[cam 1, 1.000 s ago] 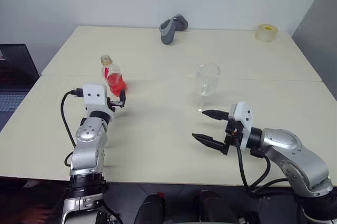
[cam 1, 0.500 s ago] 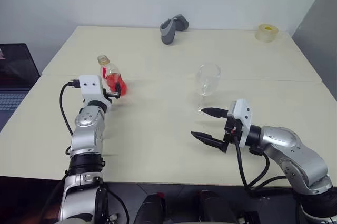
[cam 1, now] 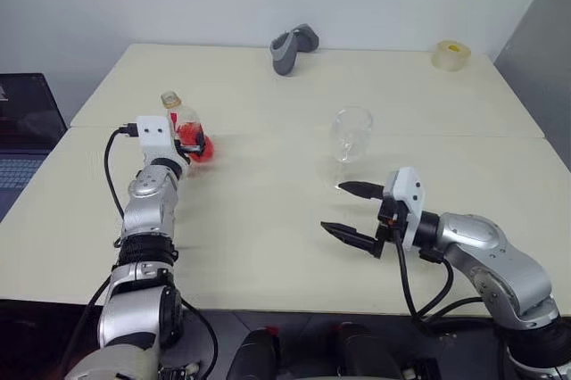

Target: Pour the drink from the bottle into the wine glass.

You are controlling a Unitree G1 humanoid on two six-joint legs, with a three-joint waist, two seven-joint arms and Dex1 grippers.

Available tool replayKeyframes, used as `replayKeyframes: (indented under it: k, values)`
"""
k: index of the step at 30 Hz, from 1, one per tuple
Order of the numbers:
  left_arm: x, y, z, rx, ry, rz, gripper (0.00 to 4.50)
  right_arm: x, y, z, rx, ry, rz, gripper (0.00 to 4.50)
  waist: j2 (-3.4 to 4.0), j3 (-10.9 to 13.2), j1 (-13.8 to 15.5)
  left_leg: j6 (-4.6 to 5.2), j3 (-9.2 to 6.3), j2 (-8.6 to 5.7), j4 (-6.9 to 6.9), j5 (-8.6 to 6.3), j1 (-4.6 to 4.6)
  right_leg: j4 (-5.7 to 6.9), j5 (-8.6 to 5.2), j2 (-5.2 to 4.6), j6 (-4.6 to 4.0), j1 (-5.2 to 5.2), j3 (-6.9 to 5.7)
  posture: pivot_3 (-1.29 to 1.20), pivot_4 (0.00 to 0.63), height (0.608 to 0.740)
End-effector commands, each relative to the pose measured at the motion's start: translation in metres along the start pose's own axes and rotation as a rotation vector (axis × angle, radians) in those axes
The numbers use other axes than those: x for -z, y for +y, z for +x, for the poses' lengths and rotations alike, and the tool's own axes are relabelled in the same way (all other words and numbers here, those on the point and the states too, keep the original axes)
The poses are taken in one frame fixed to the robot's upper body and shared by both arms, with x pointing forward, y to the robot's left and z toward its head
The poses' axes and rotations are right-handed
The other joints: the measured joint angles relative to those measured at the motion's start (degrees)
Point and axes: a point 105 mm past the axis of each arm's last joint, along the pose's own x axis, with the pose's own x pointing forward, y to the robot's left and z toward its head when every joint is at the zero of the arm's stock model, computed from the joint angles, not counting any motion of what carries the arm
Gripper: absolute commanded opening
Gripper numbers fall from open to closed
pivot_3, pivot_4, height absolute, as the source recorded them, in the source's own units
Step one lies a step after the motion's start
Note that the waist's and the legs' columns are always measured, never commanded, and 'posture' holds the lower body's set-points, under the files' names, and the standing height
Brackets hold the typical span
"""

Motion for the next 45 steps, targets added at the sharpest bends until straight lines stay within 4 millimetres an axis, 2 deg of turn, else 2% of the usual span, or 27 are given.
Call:
replayKeyframes:
  k: [1, 2, 3, 10, 12, 15, 23, 29, 33, 39, 45]
  values:
    - [-0.016, 0.002, 0.006, 0.021, -0.041, 0.005, 4.50, -0.010, 0.001, 0.002, 0.002, -0.033, -0.032, 4.47, 0.00, 0.00, -0.01, 0.00, 0.00, 0.00, 0.00, 0.00, 0.00, -0.01, 0.00, 0.00, 0.00, 0.00, 0.00, 0.00, 0.150, 0.740]
    - [-0.015, 0.001, 0.007, 0.026, -0.038, 0.003, 4.10, -0.010, 0.001, 0.003, 0.004, -0.035, -0.033, 4.50, 0.00, 0.00, -0.03, 0.00, 0.01, 0.00, 0.00, 0.00, 0.00, -0.01, 0.00, 0.00, 0.00, -0.01, 0.00, 0.00, 0.150, 0.740]
    - [-0.015, 0.000, 0.008, 0.036, -0.036, -0.004, 3.91, -0.011, 0.000, 0.003, 0.007, -0.037, -0.034, 4.50, 0.00, 0.00, -0.04, 0.00, 0.02, 0.00, 0.00, 0.00, -0.01, -0.01, 0.00, 0.00, 0.00, -0.02, 0.00, 0.00, 0.150, 0.740]
    - [-0.021, -0.007, 0.010, 0.087, -0.059, 0.008, 1.83, -0.013, 0.000, 0.005, 0.021, -0.051, -0.035, 4.50, 0.00, 0.00, -0.06, 0.00, 0.02, 0.00, 0.00, 0.00, -0.01, 0.00, 0.00, 0.00, 0.00, -0.02, 0.02, 0.00, 0.150, 0.740]
    - [-0.024, -0.009, 0.008, 0.101, -0.072, 0.015, 1.42, -0.014, 0.001, 0.005, 0.023, -0.052, -0.036, 4.50, 0.00, 0.00, -0.06, -0.01, 0.00, 0.00, 0.00, 0.00, -0.02, 0.00, 0.00, 0.00, 0.00, -0.02, 0.01, 0.00, 0.150, 0.740]
    - [-0.030, -0.015, 0.001, 0.150, -0.096, 0.036, 1.06, -0.017, 0.001, 0.006, 0.025, -0.059, -0.036, 4.50, -0.01, 0.00, -0.08, -0.01, 0.01, 0.01, 0.00, 0.00, -0.03, 0.00, 0.00, 0.00, 0.00, -0.04, 0.03, 0.00, 0.150, 0.740]
    - [-0.058, -0.068, -0.045, 0.409, -0.129, 0.084, 0.90, -0.021, 0.006, 0.003, -0.006, -0.063, -0.041, 4.50, -0.01, 0.01, -0.05, -0.08, 0.00, 0.03, 0.01, 0.04, -0.05, 0.01, 0.00, 0.00, 0.00, -0.05, 0.06, 0.00, 0.150, 0.740]
    - [-0.070, -0.092, -0.068, 0.508, -0.116, 0.078, 0.89, -0.023, 0.005, 0.003, -0.002, -0.074, -0.043, 4.50, -0.01, 0.01, -0.04, -0.02, 0.01, 0.03, 0.02, 0.01, -0.02, 0.02, 0.00, 0.00, 0.00, -0.03, 0.07, 0.00, 0.150, 0.740]
    - [-0.079, -0.102, -0.072, 0.540, -0.128, 0.078, 0.87, -0.021, 0.005, 0.005, -0.005, -0.079, -0.039, 4.50, -0.01, 0.01, -0.03, -0.02, 0.02, 0.03, 0.01, 0.01, -0.02, 0.02, 0.00, 0.00, 0.00, -0.03, 0.08, 0.00, 0.150, 0.740]
    - [-0.092, -0.105, -0.071, 0.546, -0.153, 0.065, 0.80, -0.020, 0.003, 0.005, -0.006, -0.083, -0.039, 4.50, -0.01, 0.01, -0.03, -0.02, 0.02, 0.03, 0.01, 0.01, -0.02, 0.01, 0.00, 0.01, 0.00, -0.03, 0.07, 0.00, 0.150, 0.740]
    - [-0.096, -0.115, -0.078, 0.600, -0.167, 0.054, 0.79, -0.020, 0.002, 0.007, -0.007, -0.093, -0.039, 4.50, -0.01, 0.01, -0.03, -0.02, 0.01, 0.03, 0.01, 0.01, -0.02, 0.02, 0.00, 0.01, 0.00, -0.03, 0.07, 0.00, 0.150, 0.740]
